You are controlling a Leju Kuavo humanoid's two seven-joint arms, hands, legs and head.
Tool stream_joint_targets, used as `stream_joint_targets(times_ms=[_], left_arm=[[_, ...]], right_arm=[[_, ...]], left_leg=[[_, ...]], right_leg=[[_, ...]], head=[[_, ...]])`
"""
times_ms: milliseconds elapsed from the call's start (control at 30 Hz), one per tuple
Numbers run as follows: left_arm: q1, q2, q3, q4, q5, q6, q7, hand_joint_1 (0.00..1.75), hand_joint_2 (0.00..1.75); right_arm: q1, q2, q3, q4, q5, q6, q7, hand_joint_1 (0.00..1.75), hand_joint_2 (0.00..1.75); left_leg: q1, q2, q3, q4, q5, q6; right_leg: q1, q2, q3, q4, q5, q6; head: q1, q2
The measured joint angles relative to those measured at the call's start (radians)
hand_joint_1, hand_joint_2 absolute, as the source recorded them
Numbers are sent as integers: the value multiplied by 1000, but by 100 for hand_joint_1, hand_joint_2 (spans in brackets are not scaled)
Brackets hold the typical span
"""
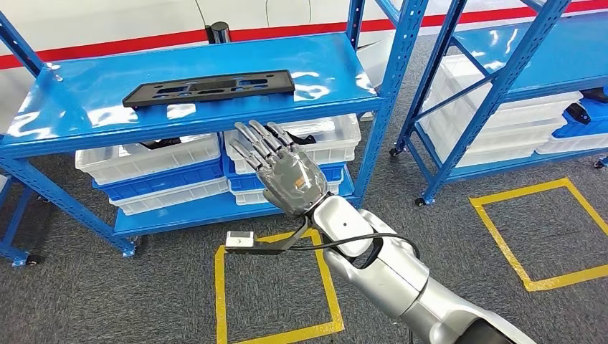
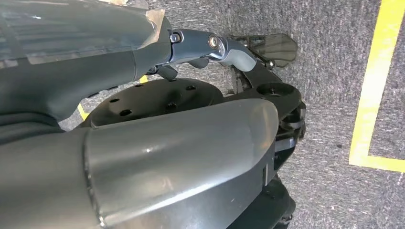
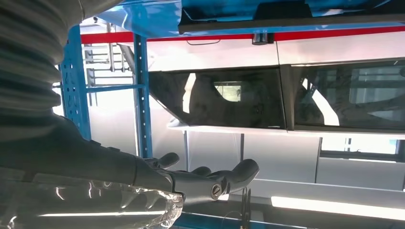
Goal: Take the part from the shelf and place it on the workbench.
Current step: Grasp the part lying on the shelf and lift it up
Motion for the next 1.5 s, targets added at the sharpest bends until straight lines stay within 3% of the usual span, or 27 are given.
stream_joint_targets(times_ms=[100,200,233,267,300,367,400,433,500,600,733,767,800,867,900,967,1000,1100,1133,1200,1267,1300,1333,1367,1400,1467,1500], left_arm=[[2,-1,0,0,4,5,3,0,0],[5,-2,1,-1,5,7,5,0,0],[6,-2,0,-1,6,7,6,0,0],[8,-3,0,-1,6,7,6,0,0],[9,-4,0,-1,6,7,6,0,0],[10,-4,0,-1,7,7,6,0,0],[10,-3,1,0,8,7,6,0,0],[10,-1,1,0,9,8,6,0,0],[15,1,1,0,12,9,7,0,0],[19,4,1,0,12,10,8,0,0],[23,7,1,0,14,12,8,0,0],[26,8,1,0,14,13,8,0,0],[28,8,1,0,14,13,8,0,0],[32,9,1,1,15,13,7,0,0],[32,10,1,1,15,14,7,0,0],[32,14,2,2,15,14,6,0,0],[32,15,2,2,15,14,6,0,0],[35,15,2,2,15,15,5,0,0],[34,15,3,2,15,15,5,0,0],[32,15,4,2,15,15,5,0,0],[33,14,4,2,15,14,5,0,0],[34,13,4,2,15,14,5,0,0],[35,12,4,2,15,14,5,0,0],[36,11,3,2,15,14,5,0,0],[35,11,4,2,15,14,5,0,0],[34,11,4,2,15,15,5,0,0],[34,11,4,2,15,15,5,0,0]], right_arm=[[-13,2,-7,13,-10,-2,-5,0,175],[-22,1,-13,28,-14,-3,-5,0,175],[-22,0,-14,33,-14,-3,-5,0,175],[-21,-1,-15,37,-15,-3,-5,0,175],[-21,-2,-15,40,-16,-3,-5,0,175],[-22,-3,-16,44,-19,-4,-5,0,175],[-22,-3,-16,45,-21,-4,-6,0,175],[-22,-3,-16,47,-23,-5,-6,0,175],[-21,-3,-18,51,-26,-7,-5,0,175],[-24,-3,-23,53,-29,-14,-5,0,175],[-25,-1,-24,56,-30,-27,-3,0,175],[-23,-1,-24,58,-30,-29,-3,0,175],[-22,-1,-24,59,-30,-32,-2,0,175],[-22,1,-25,60,-30,-40,0,0,175],[-22,2,-25,60,-30,-44,1,0,175],[-22,4,-26,60,-30,-48,2,0,175],[-21,4,-26,61,-30,-49,2,0,175],[-22,3,-29,62,-30,-51,3,0,175],[-25,3,-30,62,-30,-51,3,0,175],[-25,2,-31,63,-30,-52,4,0,175],[-18,0,-31,66,-30,-52,4,0,175],[-15,-1,-31,68,-30,-53,4,0,175],[-15,-2,-31,69,-30,-53,4,0,175],[-15,-3,-32,69,-30,-54,4,0,175],[-15,-3,-32,69,-31,-56,4,0,175],[-14,-3,-33,70,-31,-58,5,0,175],[-14,-3,-33,71,-31,-60,5,0,131]], left_leg=[[9,1,10,-13,8,15],[11,0,10,-15,12,20],[11,0,10,-15,11,19],[12,-1,12,-14,10,17],[15,-1,15,-14,7,13],[21,-2,24,-13,-1,1],[22,-1,27,-11,-6,-7],[21,0,28,-11,-10,-15],[20,4,30,-9,-15,-28],[27,-8,12,32,-28,-40],[29,-33,-141,266,-102,-47],[29,-33,-169,287,-98,-45],[28,-34,-178,270,-73,-41],[23,-37,-148,151,19,-25],[19,-39,-128,93,46,-16],[9,-45,-103,30,54,-1],[5,-46,-98,24,45,5],[6,-44,-63,2,58,16],[9,-43,-53,-2,57,19],[10,-42,-46,-4,50,23],[10,-43,-39,-4,40,22],[10,-43,-33,-3,34,20],[11,-43,-24,-3,27,17],[11,-44,-14,-3,18,13],[11,-44,-4,-3,10,7],[8,-43,4,-2,-3,-6],[7,-43,6,-1,-7,-11]], right_leg=[[4,2,-26,47,-16,6],[4,6,-119,220,-84,-3],[4,6,-146,264,-96,-1],[2,6,-157,274,-93,6],[0,6,-149,242,-73,15],[-4,2,-97,111,-14,34],[-3,-2,-76,53,1,32],[-2,-5,-61,20,10,22],[3,-4,-56,8,7,-10],[-2,8,-39,8,7,-34],[7,18,-18,6,-10,-59],[11,22,-12,6,-15,-63],[15,27,-5,6,-21,-65],[19,35,11,6,-32,-64],[21,38,17,5,-38,-62],[22,42,23,4,-45,-52],[24,44,26,6,-45,-44],[25,37,23,37,-55,-26],[24,32,4,73,-69,-26],[22,25,-71,191,-109,-26],[19,23,-139,274,-129,-18],[17,22,-149,265,-115,-9],[15,20,-139,217,-83,2],[13,17,-116,146,-40,13],[13,13,-94,80,-9,16],[16,7,-67,11,18,-3],[19,7,-66,9,13,-19]], head=[[2,0],[4,0],[4,0],[4,0],[4,0],[4,0],[5,0],[4,0],[3,0],[0,0],[-3,0],[-4,0],[-4,0],[-3,0],[-3,0],[-4,0],[-4,0],[-4,0],[-3,0],[-1,0],[-1,0],[-1,0],[-1,0],[-1,0],[-1,0],[-2,0],[-3,0]])
